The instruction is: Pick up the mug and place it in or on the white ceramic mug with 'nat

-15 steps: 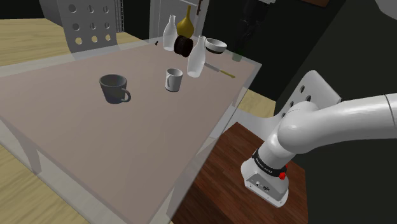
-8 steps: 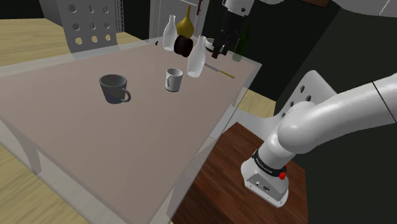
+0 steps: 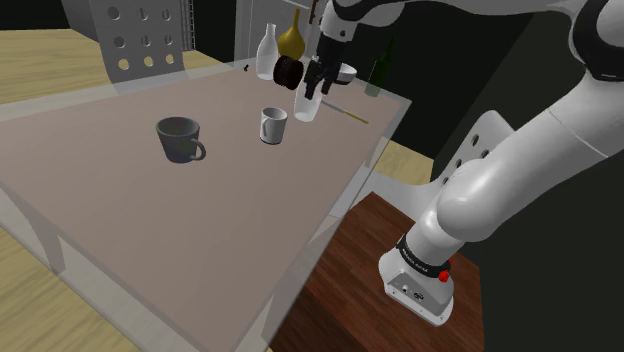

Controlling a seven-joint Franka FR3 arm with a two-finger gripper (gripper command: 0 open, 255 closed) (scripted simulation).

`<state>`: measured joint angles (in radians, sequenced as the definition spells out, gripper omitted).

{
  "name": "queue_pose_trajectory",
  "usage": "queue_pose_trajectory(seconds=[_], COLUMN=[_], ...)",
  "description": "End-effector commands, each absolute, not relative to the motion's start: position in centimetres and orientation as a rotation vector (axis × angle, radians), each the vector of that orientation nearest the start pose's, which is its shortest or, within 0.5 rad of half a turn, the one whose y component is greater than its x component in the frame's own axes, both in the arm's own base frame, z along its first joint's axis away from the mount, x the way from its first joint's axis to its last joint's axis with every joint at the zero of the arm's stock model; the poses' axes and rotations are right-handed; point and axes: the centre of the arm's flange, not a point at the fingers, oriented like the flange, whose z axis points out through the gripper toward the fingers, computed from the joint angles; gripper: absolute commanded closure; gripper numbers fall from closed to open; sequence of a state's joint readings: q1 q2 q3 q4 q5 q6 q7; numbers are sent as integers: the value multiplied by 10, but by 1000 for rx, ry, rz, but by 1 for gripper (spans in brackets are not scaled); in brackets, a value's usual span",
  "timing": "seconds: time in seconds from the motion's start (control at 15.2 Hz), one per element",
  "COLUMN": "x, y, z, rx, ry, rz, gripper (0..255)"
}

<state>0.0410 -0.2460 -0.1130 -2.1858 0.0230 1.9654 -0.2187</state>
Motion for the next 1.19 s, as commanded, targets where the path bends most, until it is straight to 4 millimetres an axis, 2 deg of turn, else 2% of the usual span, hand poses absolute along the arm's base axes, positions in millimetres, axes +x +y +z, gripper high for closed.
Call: queue_pose_trajectory(seconds=[0.0, 0.73, 1.12], x=[501, 616, 616], y=[-36, -45, -42], z=[476, 388, 356], rx=[-3085, -3065, -3065], ry=[-218, -220, -220], rz=[-43, -14, -14], gripper=[0, 0, 0])
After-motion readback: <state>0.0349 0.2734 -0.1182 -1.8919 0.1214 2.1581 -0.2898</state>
